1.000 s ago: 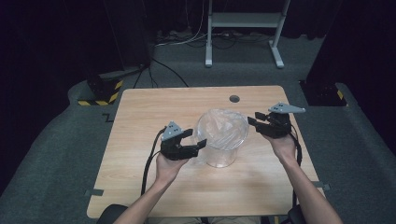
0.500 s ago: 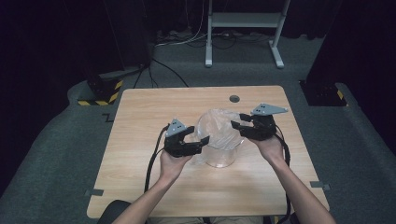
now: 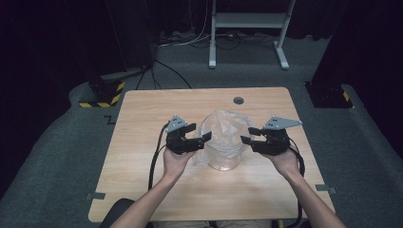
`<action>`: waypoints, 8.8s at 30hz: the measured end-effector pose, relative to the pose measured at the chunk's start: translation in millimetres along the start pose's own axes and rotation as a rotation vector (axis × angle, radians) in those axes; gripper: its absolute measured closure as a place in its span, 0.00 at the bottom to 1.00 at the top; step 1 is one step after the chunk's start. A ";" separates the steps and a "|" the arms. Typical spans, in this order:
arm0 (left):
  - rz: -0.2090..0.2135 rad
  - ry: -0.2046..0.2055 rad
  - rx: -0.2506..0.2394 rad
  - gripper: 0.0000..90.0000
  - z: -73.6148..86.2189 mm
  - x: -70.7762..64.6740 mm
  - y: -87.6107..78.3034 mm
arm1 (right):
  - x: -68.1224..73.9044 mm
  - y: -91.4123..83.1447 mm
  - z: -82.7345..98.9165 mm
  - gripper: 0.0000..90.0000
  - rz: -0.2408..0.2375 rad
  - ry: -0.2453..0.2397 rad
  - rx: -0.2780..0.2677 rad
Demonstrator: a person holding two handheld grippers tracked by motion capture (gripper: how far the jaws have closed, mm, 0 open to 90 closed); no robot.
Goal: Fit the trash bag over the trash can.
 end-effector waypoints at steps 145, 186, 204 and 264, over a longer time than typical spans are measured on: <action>-0.026 -0.016 0.189 0.20 -22.2 -0.2 34.8 | -10.1 10.7 -9.9 0.51 -0.063 0.039 -0.064; -0.018 0.000 0.094 0.28 -14.5 6.2 -2.8 | -36.3 32.3 -19.9 0.48 -0.053 0.019 -0.093; -0.047 0.010 0.049 0.31 -21.4 20.5 -6.5 | -42.3 -3.7 14.3 0.48 0.047 0.115 -0.092; -0.260 -0.281 0.220 0.34 22.6 132.2 27.6 | -58.6 34.7 113.9 0.44 0.145 0.308 0.126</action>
Point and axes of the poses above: each handheld gripper's, and its own axes: y roughly forward along the jaws, z roughly out of its underside, x roughly to its left, the point moved 3 cm from there along y, roughly forward along the jaws, and after that the axes turned 15 degrees about -y, right-handed, at the moved point
